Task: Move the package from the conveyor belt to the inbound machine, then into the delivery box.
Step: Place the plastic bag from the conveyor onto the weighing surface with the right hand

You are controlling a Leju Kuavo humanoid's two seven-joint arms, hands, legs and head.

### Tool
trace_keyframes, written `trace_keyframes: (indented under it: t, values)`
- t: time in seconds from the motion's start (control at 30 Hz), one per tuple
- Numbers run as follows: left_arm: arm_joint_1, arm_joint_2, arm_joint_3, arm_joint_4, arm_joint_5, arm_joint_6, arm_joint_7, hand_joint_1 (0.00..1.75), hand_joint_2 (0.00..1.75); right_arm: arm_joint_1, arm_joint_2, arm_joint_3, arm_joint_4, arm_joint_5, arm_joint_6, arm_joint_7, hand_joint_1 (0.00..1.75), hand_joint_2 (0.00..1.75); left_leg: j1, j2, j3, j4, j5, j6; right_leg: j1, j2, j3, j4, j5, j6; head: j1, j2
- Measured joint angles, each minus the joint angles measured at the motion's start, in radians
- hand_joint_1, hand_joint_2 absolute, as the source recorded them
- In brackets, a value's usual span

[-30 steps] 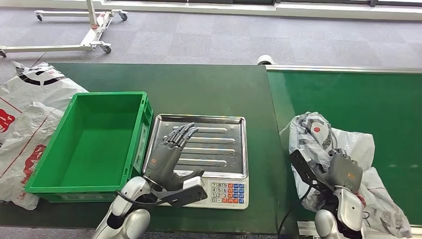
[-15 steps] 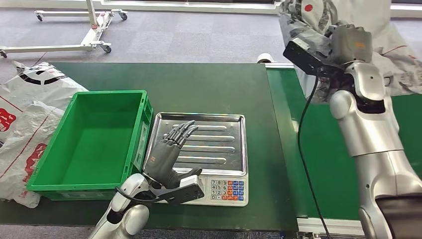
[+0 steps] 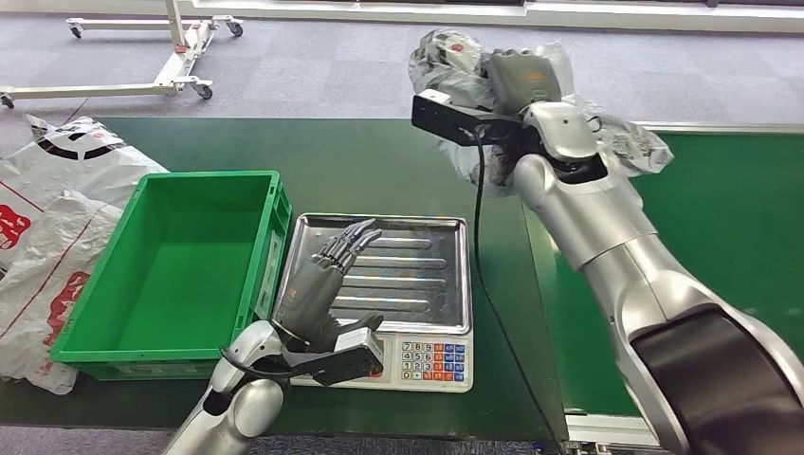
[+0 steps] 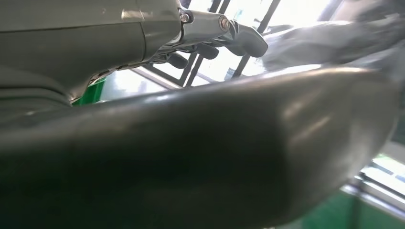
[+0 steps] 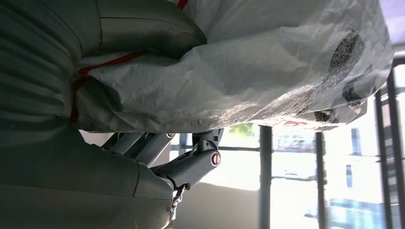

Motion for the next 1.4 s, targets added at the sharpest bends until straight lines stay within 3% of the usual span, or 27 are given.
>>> trace_keyframes:
  t: [0.3,0.43,1.0,1.13,1.4]
  values:
    - [-0.038,-0.001,-0.011,-0.068,0.042,-0.015,-0.03,0.0,0.0,0.038,0.142,0.097,0.093,-0.019,0.002,-0.06,1.75,1.75,0.001,0.001,-0.001,0.0,0.0,0.0,-0.001,0.001,-0.001,0.0,0.0,0.0,0.0,0.0]
    - [-0.056,0.002,-0.02,-0.104,0.066,-0.021,-0.035,0.0,0.0,0.068,0.191,0.166,0.077,-0.137,0.044,-0.027,1.75,1.75,0.0,0.0,-0.002,0.0,0.0,0.0,0.0,0.0,-0.002,0.0,0.0,-0.001,0.0,0.0]
    - [-0.057,0.017,-0.016,-0.172,0.073,-0.02,-0.015,0.0,0.0,0.092,0.192,0.371,0.008,-0.483,0.06,0.03,1.75,1.75,0.0,-0.001,-0.003,0.0,0.0,0.0,0.0,-0.001,-0.001,0.0,0.0,-0.001,0.0,0.0]
    - [-0.046,0.019,-0.013,-0.185,0.047,0.025,-0.01,0.0,0.0,0.098,0.19,0.406,-0.011,-0.528,0.068,0.035,1.75,1.75,0.0,-0.001,-0.003,0.0,0.0,0.0,0.0,-0.001,-0.001,0.0,0.0,-0.001,0.0,0.0]
    - [-0.135,0.013,0.063,-0.227,-0.147,0.134,0.147,0.0,0.0,0.175,0.233,0.536,-0.061,-0.534,0.093,0.001,1.75,1.75,0.001,0.0,-0.003,0.0,0.002,-0.002,0.001,-0.001,-0.003,0.0,0.001,-0.003,-0.001,0.0]
